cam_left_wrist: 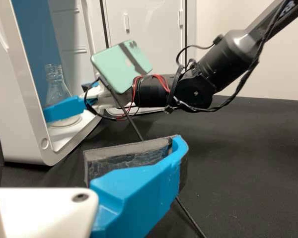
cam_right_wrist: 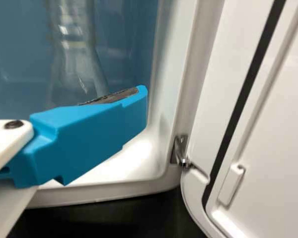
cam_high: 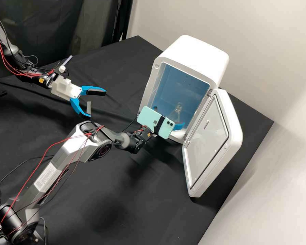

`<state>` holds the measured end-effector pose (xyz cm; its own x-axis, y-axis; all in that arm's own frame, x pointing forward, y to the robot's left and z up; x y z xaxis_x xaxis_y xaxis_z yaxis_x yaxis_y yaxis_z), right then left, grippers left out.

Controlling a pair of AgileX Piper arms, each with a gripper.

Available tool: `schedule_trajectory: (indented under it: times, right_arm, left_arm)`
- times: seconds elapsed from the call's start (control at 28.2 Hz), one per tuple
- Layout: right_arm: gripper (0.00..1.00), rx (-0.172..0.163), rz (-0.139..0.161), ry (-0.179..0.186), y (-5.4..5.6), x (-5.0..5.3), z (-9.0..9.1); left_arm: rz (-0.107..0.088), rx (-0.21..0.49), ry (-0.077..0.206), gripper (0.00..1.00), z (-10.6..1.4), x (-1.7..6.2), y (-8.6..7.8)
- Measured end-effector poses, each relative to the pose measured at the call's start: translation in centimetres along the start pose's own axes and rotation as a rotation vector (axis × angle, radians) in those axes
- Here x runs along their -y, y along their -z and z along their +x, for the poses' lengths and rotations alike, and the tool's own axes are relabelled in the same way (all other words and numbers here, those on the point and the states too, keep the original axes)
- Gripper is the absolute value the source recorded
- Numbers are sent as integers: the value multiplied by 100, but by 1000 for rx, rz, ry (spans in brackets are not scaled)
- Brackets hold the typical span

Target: Take the flask out of the incubator

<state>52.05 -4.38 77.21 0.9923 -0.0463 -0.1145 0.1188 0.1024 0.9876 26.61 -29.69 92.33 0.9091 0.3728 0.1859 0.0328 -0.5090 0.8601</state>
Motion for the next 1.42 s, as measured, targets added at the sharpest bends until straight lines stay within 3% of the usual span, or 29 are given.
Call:
schedule_trajectory:
  times: [0.07, 0.25, 0.53, 0.81, 1.13, 1.42]
  right_arm:
    - [100, 12, -1, 9, -19, 10, 47]
    - [100, -2, -9, -3, -19, -1, 145]
    - [100, -23, 7, 8, -18, 17, 233]
    - [100, -28, 66, -24, -54, -106, 288]
    - [100, -40, 38, -18, -123, -102, 339]
    - [100, -40, 38, -19, -129, -102, 342]
  left_arm:
    - [0, 0, 0, 100, 0, 0, 0]
    - [0, 0, 0, 100, 0, 0, 0]
    - [0, 0, 0, 100, 0, 0, 0]
    - [0, 0, 0, 100, 0, 0, 0]
    - [0, 1, 0, 100, 1, 1, -4]
    - [0, 1, 0, 100, 1, 1, -4]
